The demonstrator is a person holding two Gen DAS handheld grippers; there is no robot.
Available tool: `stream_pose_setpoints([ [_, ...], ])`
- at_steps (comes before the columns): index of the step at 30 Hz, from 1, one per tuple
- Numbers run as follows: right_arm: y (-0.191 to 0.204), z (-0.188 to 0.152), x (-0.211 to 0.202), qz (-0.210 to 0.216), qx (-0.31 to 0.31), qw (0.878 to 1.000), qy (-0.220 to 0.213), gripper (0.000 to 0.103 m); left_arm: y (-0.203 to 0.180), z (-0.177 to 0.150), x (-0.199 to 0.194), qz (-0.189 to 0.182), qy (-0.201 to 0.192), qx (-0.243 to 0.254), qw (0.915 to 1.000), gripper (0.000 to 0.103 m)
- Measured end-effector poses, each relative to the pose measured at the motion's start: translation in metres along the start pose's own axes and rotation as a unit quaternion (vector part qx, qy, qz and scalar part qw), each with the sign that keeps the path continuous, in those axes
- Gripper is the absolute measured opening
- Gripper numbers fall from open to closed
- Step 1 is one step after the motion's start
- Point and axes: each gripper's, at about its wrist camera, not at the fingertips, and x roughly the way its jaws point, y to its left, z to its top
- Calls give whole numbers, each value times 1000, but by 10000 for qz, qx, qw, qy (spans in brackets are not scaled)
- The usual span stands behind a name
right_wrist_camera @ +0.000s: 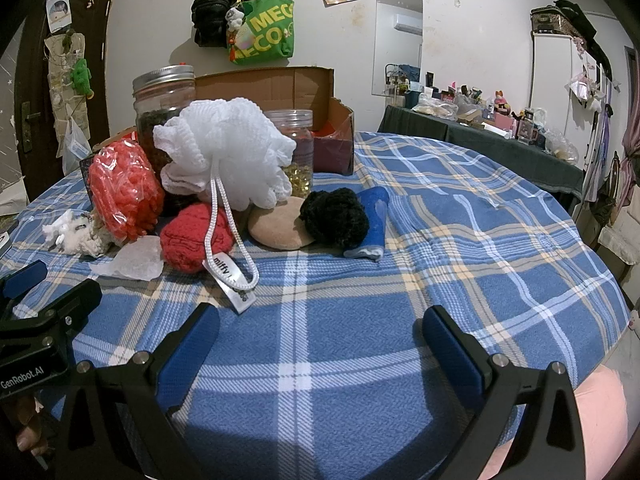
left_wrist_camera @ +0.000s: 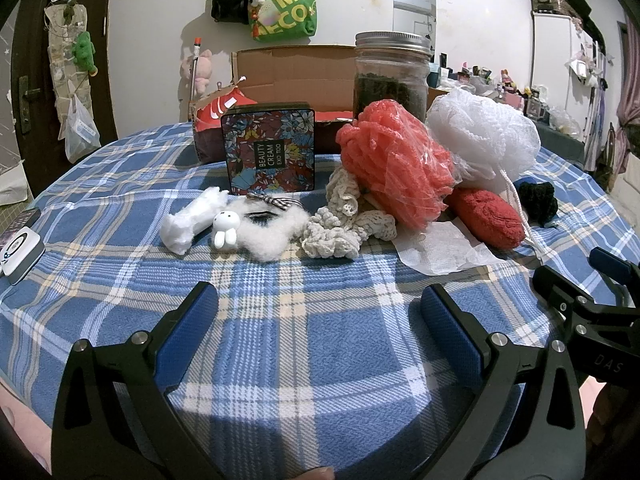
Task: Organize soft objects
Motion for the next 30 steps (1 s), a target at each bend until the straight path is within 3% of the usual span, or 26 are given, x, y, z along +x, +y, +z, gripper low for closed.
stream_pose_setpoints([
  [13,-3,5,-1,205,116,9997,52,103,11,20,1,-230,160,-81,9996,103],
  [19,-11,21,-13,296,160,9991,-252,103,7,35,-13,-516,58,169,9985,103],
  [30,-16,74,-8,1209,329,9913,-412,103,7,75,8,-1152,430,130,9923,103],
])
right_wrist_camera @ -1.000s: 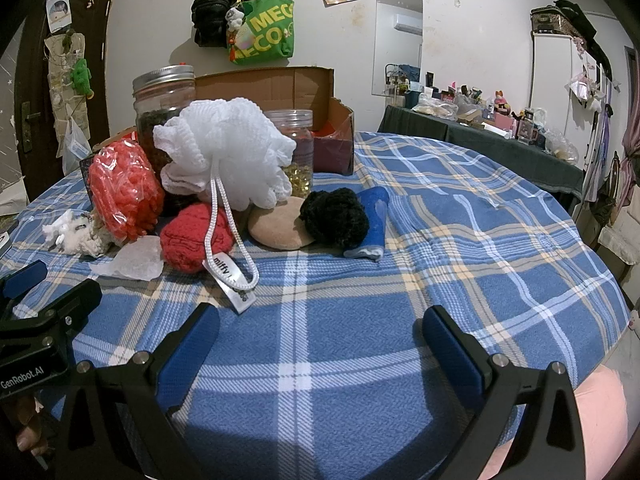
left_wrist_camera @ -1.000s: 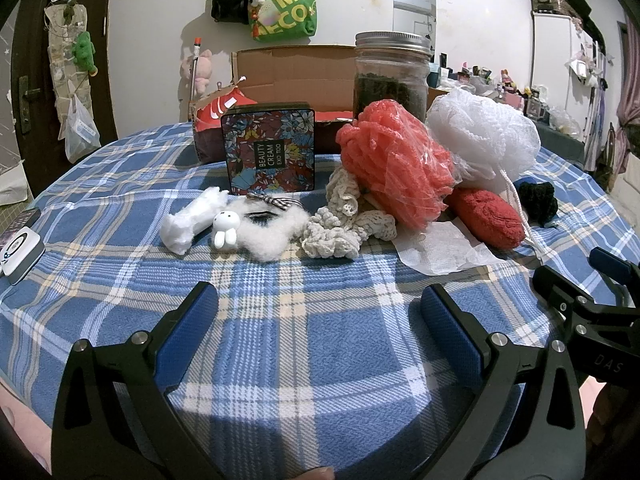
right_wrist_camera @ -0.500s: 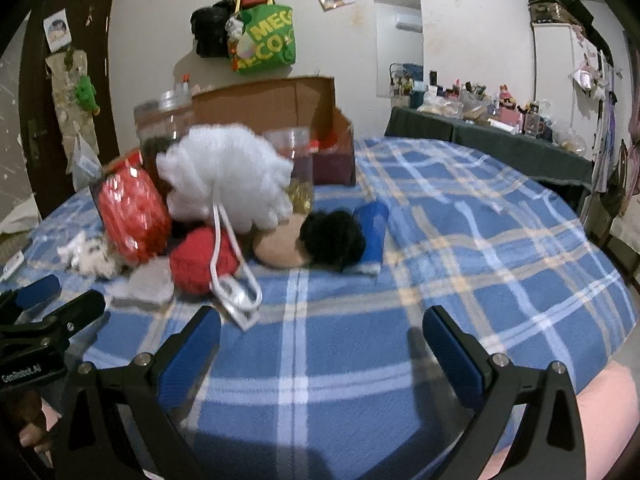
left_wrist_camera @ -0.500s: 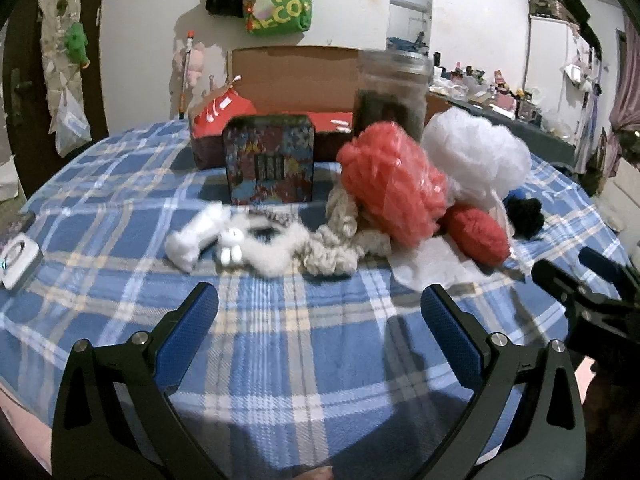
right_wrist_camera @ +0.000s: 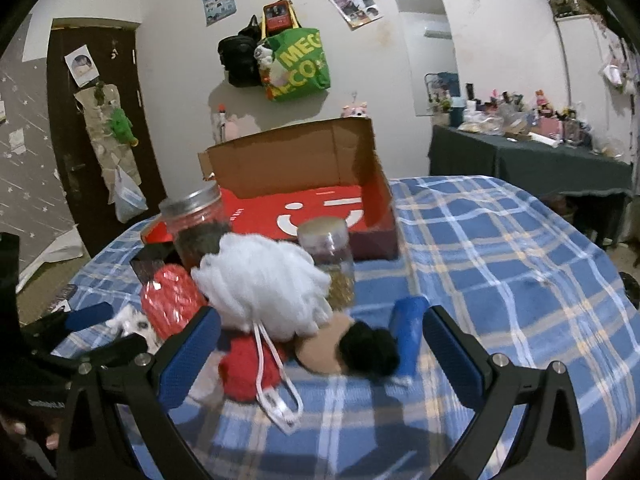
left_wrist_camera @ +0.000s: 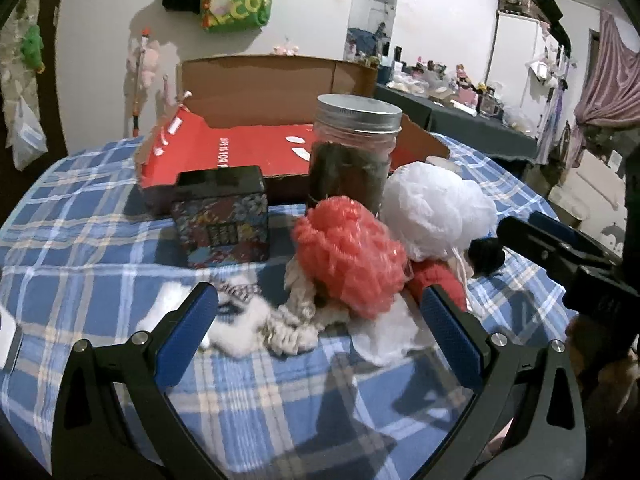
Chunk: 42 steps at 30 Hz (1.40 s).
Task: Organize soft objects
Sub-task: 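Grasp the red mesh pouf with the left tool while the right tool grasps the white mesh pouf, then carry both poufs up and over into the red-lined cardboard box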
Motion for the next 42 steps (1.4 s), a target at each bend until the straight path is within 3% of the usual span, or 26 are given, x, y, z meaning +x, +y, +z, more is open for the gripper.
stream_pose_setpoints([
  [5,3,17,21,296,-122,9993,178,103,2,13,19,-135,192,-37,9997,100],
  [8,5,23,33,406,-239,9986,255,103,4,16,29,-211,302,-23,9993,87],
  [11,9,27,41,519,-348,9976,307,95,1,18,36,-478,403,-30,9980,78],
  [14,12,28,50,665,-474,9958,406,77,-4,19,38,-624,419,113,9971,63],
  [16,13,27,55,798,-492,9945,476,47,-9,19,38,-661,358,199,9970,55],
  [18,14,24,57,1005,-477,9923,545,29,-10,19,35,-673,307,263,9969,50],
  [22,16,18,51,1141,-512,9909,499,14,-9,18,30,-719,227,243,9969,43],
  [32,27,18,12,1014,-690,9924,-57,12,-10,25,-5,-500,-218,382,9978,41],
  [42,31,23,-14,739,-767,9935,-399,12,4,27,-23,-180,-360,317,9987,41],
])
